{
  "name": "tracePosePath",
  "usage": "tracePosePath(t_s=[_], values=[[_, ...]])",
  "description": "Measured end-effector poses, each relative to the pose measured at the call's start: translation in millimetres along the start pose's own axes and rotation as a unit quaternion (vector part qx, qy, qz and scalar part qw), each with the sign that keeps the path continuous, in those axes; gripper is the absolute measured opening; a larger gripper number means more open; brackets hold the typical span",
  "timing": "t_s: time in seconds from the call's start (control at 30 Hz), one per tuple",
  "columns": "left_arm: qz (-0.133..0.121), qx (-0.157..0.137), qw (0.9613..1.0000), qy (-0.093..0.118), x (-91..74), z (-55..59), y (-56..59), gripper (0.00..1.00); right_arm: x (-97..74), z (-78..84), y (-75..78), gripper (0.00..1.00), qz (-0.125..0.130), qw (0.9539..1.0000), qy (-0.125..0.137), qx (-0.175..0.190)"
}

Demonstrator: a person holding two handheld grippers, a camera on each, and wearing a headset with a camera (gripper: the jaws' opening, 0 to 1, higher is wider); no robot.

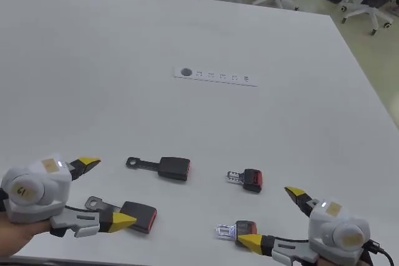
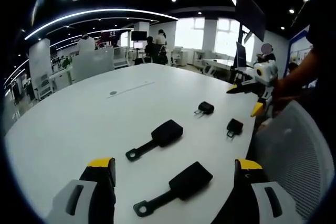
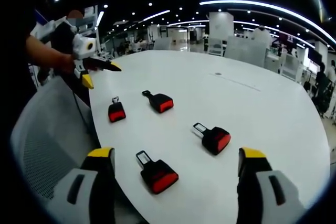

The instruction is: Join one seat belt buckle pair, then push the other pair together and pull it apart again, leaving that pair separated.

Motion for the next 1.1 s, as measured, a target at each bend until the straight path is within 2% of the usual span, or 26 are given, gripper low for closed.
tracePosePath(t_s=[0.4,0.5,0.53,0.63,0.77,0.87,1.1], values=[[0.027,0.023,0.9992,-0.019,5.7,8.1,4.2,0.94,0.6,4.5,-0.9,0.98,-0.022,0.9997,-0.014,-0.001],[0.037,0.039,0.9982,-0.027,7.8,11.0,4.2,0.94,1.6,6.5,-1.1,0.98,-0.029,0.9994,-0.019,-0.002],[0.041,0.049,0.9976,-0.028,8.6,11.2,4.1,0.94,2.1,7.2,-2.0,0.98,-0.035,0.9991,-0.021,-0.001],[0.051,0.054,0.9965,-0.037,11.0,13.1,5.2,0.92,3.6,11.7,-2.8,0.96,-0.049,0.9981,-0.036,-0.01],[0.076,0.076,0.9924,-0.06,16.2,21.2,5.6,0.89,5.2,13.9,-3.1,0.91,-0.061,0.9972,-0.041,-0.008],[0.099,0.1,0.9864,-0.085,19.9,34.4,4.4,0.88,8.1,16.3,-4.4,0.91,-0.074,0.9961,-0.048,-0.008],[0.132,0.118,0.9782,-0.109,27.6,44.7,6.3,0.84,14.7,24.5,-10.4,0.9,-0.115,0.9908,-0.071,-0.014]])
Point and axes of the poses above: the centre of the closed fingertips' face, and the gripper's own axes: x roughly forward along the fingers, y roughly to its right, z roughly out of its underside, the point moved 7 cm from there along -x, roughly backward along the fingers, and after that the axes turned 14 degrees about y, right-handed, at the moved point
